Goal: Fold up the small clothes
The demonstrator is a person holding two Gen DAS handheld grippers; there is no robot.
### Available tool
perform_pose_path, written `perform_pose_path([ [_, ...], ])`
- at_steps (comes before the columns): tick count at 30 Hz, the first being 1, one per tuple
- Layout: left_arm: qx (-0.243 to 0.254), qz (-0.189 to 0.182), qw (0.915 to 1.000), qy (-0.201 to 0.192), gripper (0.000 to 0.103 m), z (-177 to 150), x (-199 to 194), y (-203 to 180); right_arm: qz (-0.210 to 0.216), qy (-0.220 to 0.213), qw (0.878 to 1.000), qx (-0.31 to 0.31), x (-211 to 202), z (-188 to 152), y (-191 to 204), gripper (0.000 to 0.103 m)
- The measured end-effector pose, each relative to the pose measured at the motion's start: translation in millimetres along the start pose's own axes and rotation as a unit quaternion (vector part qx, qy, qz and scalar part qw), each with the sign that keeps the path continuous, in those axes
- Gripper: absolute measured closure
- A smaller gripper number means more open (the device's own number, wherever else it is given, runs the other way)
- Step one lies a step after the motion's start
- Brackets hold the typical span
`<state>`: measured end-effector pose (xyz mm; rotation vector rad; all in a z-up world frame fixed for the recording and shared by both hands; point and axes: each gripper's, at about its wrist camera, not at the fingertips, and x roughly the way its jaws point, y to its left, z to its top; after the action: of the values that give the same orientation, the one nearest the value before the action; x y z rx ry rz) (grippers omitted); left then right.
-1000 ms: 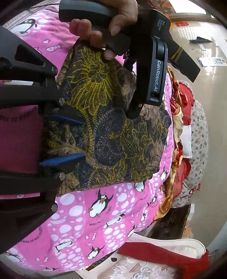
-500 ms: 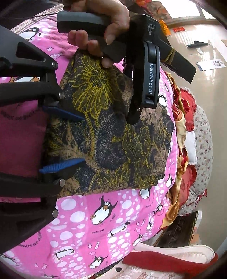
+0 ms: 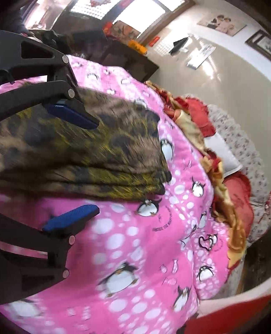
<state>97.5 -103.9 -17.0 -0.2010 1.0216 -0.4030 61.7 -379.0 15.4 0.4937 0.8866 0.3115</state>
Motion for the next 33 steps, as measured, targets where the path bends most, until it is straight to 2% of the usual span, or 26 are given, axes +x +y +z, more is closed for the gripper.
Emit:
perform_pose_path([
  [2,-0.009,-0.004,1.0000,0.001,0.045,-1,2,3,0.030,0.030,0.999,0.010,20,7,-9,0.041],
  [4,-0.013,-0.008,0.9999,-0.002,0.046,-2,2,6,0.030,0.058,0.998,0.015,38,8,-15,0.041],
  [8,0.016,0.004,0.9997,-0.016,0.071,-4,-9,-3,0.072,0.067,0.995,-0.001,50,6,-13,0.040],
  [9,0.019,0.005,0.9996,-0.019,0.073,-4,-12,-4,0.089,0.076,0.993,-0.008,52,4,-9,0.044],
  [10,0.019,0.004,0.9996,-0.023,0.075,-3,-15,-3,0.127,0.098,0.987,-0.014,56,1,-5,0.049],
  [11,0.016,-0.001,0.9995,-0.026,0.077,-3,-19,-2,0.135,0.110,0.985,-0.021,59,-1,-2,0.056],
  [12,0.016,-0.005,0.9994,-0.030,0.078,-3,-22,-2,0.113,0.110,0.987,-0.033,60,-2,-1,0.065],
  [15,0.019,-0.012,0.9990,-0.037,0.079,-1,-31,-3,0.098,0.101,0.990,-0.014,59,-1,-1,0.080],
  [18,0.028,-0.013,0.9981,-0.053,0.080,1,-47,1,0.074,0.094,0.992,-0.043,50,1,23,0.088],
  [20,0.027,-0.010,0.9976,-0.063,0.080,2,-58,11,0.077,0.090,0.991,-0.056,46,2,38,0.089],
  [25,0.007,0.013,0.9970,-0.076,0.079,7,-87,67,0.094,0.101,0.987,-0.084,62,4,88,0.089],
  [33,-0.026,0.057,0.9946,-0.083,0.079,1,-119,149,0.127,0.126,0.978,-0.104,125,-15,161,0.089],
])
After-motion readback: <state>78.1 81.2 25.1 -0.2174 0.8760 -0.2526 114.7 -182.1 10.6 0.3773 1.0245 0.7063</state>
